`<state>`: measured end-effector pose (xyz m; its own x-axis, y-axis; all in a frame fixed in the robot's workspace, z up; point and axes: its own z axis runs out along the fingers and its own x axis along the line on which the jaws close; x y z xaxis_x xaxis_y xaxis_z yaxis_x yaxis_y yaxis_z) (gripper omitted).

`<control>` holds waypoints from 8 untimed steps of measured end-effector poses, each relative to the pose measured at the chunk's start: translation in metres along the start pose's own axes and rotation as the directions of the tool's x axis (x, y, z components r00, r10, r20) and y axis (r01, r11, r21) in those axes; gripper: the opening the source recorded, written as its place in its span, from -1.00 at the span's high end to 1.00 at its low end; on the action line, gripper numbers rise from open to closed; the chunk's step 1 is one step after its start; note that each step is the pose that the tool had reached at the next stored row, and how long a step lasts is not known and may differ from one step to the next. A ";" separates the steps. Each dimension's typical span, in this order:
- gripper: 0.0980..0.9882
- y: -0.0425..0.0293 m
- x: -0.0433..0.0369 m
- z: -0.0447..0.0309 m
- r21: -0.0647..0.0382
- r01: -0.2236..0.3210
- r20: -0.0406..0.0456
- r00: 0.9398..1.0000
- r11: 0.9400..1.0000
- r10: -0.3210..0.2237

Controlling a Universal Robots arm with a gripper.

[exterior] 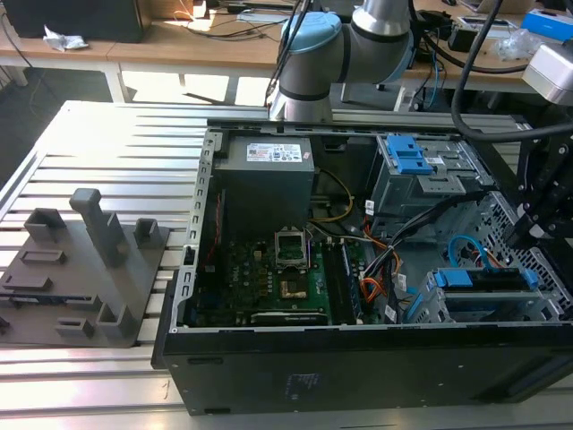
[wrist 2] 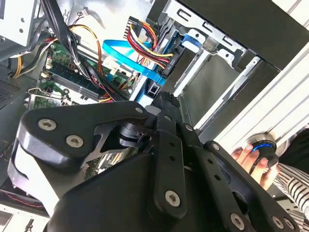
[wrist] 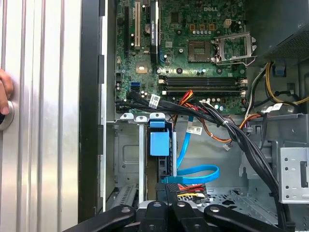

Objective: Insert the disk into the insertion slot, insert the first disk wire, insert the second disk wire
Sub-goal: 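Insert the second disk wire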

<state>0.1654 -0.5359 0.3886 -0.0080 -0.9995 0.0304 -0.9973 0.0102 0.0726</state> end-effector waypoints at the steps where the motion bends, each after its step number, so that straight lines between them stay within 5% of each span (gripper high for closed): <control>1: 0.98 0.0000 0.0000 -0.0001 0.000 0.000 0.000 1.000 1.000 0.000; 8: 0.98 0.0000 0.0000 -0.0002 0.000 0.000 0.000 1.000 1.000 0.000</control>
